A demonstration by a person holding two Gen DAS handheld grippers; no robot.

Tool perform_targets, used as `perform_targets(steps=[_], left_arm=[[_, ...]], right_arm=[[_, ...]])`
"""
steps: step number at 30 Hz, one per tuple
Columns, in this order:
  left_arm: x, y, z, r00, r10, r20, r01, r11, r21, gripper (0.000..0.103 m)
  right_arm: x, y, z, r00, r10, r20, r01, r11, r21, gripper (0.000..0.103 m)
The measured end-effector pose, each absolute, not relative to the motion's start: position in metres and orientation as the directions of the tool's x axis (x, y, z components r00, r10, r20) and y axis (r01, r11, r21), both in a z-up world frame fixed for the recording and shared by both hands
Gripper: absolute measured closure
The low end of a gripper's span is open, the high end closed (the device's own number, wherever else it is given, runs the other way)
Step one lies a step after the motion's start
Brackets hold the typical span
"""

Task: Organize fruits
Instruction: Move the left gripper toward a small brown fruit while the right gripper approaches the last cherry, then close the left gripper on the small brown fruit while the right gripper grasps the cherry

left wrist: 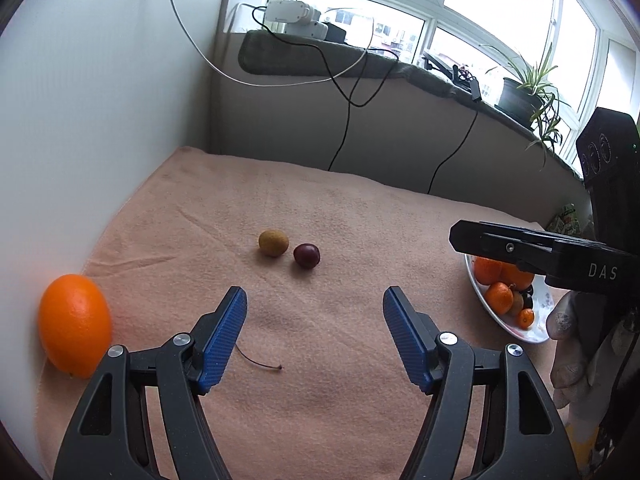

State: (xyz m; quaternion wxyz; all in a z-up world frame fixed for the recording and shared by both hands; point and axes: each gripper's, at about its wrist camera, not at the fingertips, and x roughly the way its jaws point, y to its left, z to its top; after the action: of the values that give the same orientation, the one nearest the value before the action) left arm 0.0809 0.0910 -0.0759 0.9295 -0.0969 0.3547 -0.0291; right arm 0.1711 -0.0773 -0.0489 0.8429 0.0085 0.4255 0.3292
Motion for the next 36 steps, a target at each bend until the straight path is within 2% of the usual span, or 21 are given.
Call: perform_targets(steps=[1,8,11,14,15,17,24,36], left_arm=[[0.084,0.095,-0.077,0.745,-0.123,-0.655,-0.018,0.979,-0.204,0.033],[0.107,0.121,-0.083,0.735,-0.133,-0.665,-0.043,0.970,-0.241,0.051],[0.118,0.125,-0.087,0.726,-0.134,-0.674,-0.037,0.972,-0.234,0.057],[0.128,0.125,-0.094,0.712,-0.139,-0.689,-0.027,0.974,-0.224,0.064],[0.131,0.125,-0.096,0.708,-0.144,-0.692,-0.024,0.974,-0.227,0.065],[0.136,0.129,-0.100,0.699,-0.161,-0.697,-0.030,0.967,-0.253,0.066],[0.152,0.136,-0.107,0.687,-0.183,-0.703,-0.039,0.957,-0.287,0.074],[0.171,0.141,-0.117,0.652,-0.225,-0.724,-0.030,0.946,-0.322,0.075]], right_arm=[[0.174,-0.073,-0.051,0.414,0.564,-0.714,-0.546,0.782,0.301,0.024],[0.192,-0.042,-0.069,0.355,0.598,-0.718,-0.524,0.764,0.378,0.025],[0.199,-0.031,-0.079,0.324,0.598,-0.733,-0.511,0.763,0.397,0.041],[0.206,-0.021,-0.090,0.283,0.615,-0.736,-0.495,0.751,0.437,0.046],[0.208,-0.017,-0.093,0.276,0.612,-0.741,-0.496,0.751,0.436,0.052],[0.210,-0.009,-0.099,0.270,0.599,-0.754,-0.504,0.755,0.420,0.060],[0.213,0.010,-0.112,0.278,0.555,-0.784,-0.534,0.768,0.354,0.068],[0.215,0.020,-0.121,0.290,0.533,-0.795,-0.585,0.756,0.294,0.072]])
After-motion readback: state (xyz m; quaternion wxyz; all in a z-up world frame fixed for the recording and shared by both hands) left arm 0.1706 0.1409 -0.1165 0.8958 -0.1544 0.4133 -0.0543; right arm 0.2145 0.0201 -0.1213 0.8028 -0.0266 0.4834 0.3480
